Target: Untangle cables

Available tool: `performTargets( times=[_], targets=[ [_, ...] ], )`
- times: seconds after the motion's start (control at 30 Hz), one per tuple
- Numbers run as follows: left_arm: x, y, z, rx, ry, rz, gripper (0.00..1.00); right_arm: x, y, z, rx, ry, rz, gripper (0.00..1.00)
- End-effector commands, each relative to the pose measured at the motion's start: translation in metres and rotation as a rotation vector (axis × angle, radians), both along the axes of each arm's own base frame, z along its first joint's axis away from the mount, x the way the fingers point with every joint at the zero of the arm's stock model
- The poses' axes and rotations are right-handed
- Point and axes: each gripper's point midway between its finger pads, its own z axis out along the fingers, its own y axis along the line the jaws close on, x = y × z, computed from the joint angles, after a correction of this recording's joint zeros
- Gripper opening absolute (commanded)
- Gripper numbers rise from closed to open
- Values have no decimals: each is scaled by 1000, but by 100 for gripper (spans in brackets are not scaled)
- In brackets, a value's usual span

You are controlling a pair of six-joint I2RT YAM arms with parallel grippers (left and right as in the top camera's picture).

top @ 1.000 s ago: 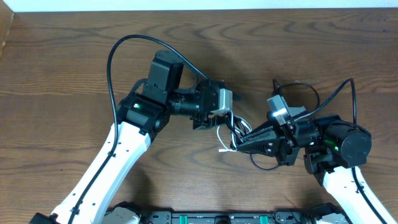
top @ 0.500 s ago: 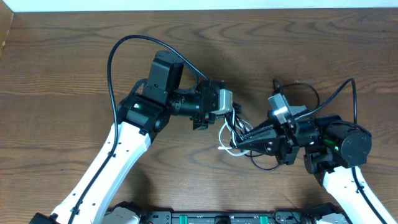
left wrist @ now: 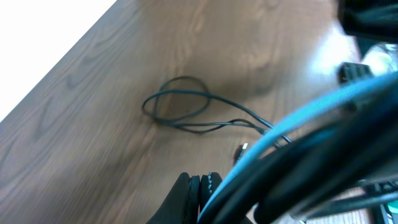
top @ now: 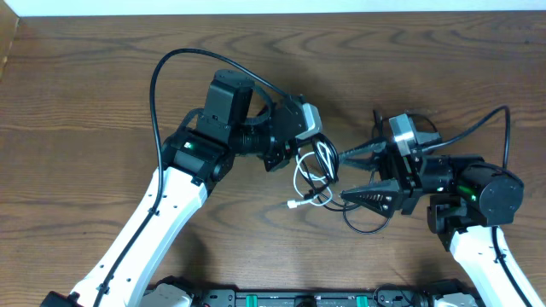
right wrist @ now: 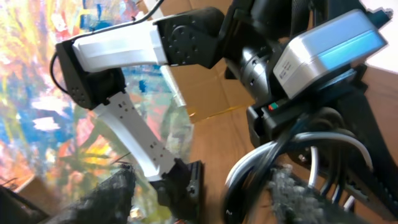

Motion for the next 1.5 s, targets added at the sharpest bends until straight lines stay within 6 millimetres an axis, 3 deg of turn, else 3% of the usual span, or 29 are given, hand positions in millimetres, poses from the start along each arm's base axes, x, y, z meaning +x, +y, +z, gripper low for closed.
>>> performTargets(
  times=[0.0, 0.33, 0.53, 0.77, 0.93, 1.13, 1.47],
  targets=[
    [20, 11, 0, 36, 24, 152, 8, 5, -3, 4, 10, -6, -27, 73],
    [28, 23, -12, 104, 38, 241, 8, 9, -5, 3, 7, -9, -42, 81],
    [22, 26, -19, 127, 73, 239, 7, 32, -16, -2, 16, 47, -137, 83],
    [16, 29, -25, 149, 108, 237, 8, 46, -31, -4, 12, -41, -219, 80],
    [11, 24, -23, 127, 121, 203, 7, 53, -33, -16, -14, -95, -241, 69],
    [10, 23, -23, 122, 122, 193, 8, 83, -39, -45, -44, 67, -381, 65],
    [3, 18, -19, 92, 137, 152, 8, 85, -39, -47, -55, 28, -396, 58]
  ],
)
